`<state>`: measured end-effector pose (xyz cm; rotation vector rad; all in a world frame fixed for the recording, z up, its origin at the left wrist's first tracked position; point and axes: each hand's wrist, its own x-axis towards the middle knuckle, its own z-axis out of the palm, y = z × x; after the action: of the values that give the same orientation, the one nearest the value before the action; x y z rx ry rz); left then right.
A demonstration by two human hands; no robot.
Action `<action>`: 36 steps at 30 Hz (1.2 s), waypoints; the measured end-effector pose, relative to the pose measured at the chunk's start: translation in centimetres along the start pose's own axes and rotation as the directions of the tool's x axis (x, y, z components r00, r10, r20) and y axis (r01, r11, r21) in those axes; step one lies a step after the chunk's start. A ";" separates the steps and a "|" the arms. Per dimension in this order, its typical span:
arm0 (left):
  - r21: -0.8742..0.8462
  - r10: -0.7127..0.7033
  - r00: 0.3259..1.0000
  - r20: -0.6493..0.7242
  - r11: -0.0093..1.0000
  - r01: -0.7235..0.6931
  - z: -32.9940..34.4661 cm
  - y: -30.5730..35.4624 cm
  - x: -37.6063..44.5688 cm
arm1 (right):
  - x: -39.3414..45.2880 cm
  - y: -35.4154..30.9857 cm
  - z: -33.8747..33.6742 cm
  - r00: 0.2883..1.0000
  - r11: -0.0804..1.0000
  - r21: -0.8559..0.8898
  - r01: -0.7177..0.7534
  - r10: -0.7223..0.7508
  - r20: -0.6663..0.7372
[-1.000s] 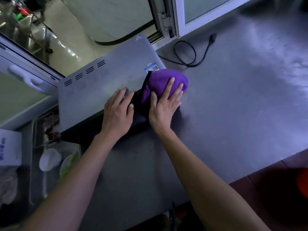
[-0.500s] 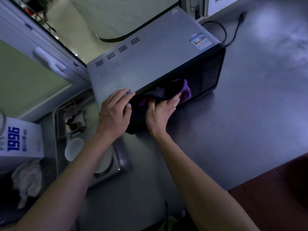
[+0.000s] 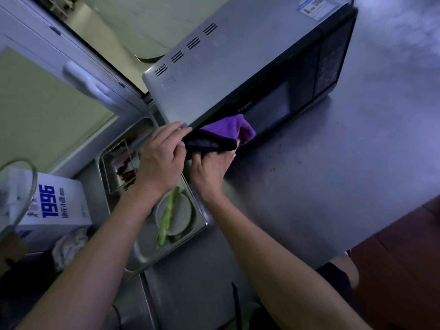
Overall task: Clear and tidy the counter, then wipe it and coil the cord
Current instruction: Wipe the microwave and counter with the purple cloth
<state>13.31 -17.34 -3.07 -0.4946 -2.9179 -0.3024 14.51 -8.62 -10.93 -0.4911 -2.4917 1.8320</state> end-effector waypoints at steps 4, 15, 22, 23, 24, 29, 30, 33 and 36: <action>0.000 0.029 1.000 0.006 1.000 -0.029 0.2 0.4 0.6 | 0.0 0.3 -0.3 0.998 0.996 0.088 0.028 -0.023 -0.058; -0.030 0.018 1.000 0.024 0.999 -0.017 0.7 4.3 3.3 | 3.2 3.4 -5.0 0.954 0.974 0.074 0.213 -0.192 -0.229; -0.010 0.031 0.998 0.054 0.999 -0.030 1.8 7.7 6.8 | 6.1 4.7 -8.7 0.963 0.979 0.135 0.155 -0.119 -0.241; -0.007 0.036 0.998 0.056 0.999 -0.036 2.0 8.2 7.4 | 6.6 4.9 -9.3 0.967 0.981 0.151 0.124 -0.086 -0.241; -0.007 0.041 0.998 0.055 0.999 -0.040 2.1 8.6 7.9 | 7.2 5.2 -9.9 0.970 0.984 0.154 0.091 -0.052 -0.239; -0.017 0.057 0.998 0.029 0.998 -0.056 2.8 9.7 9.8 | 9.8 5.7 -12.8 0.958 0.990 0.123 0.061 -0.023 -0.285; -0.019 0.059 0.998 0.026 0.998 -0.058 2.9 9.7 10.0 | 10.0 5.7 -13.1 0.955 0.991 0.098 0.089 -0.057 -0.291; -0.025 0.064 0.998 0.017 0.998 -0.064 2.9 9.6 10.2 | 10.0 5.8 -12.6 0.916 0.970 -0.051 0.240 -0.243 -0.319; -0.017 0.094 0.995 0.014 0.995 -0.094 2.9 9.2 10.1 | 9.7 5.9 -10.7 0.865 0.947 -0.107 0.301 -0.319 -0.388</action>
<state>6.64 -5.05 -2.30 -0.6371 -2.8974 -0.3117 8.77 5.39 -14.76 -0.3886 -2.1818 1.3959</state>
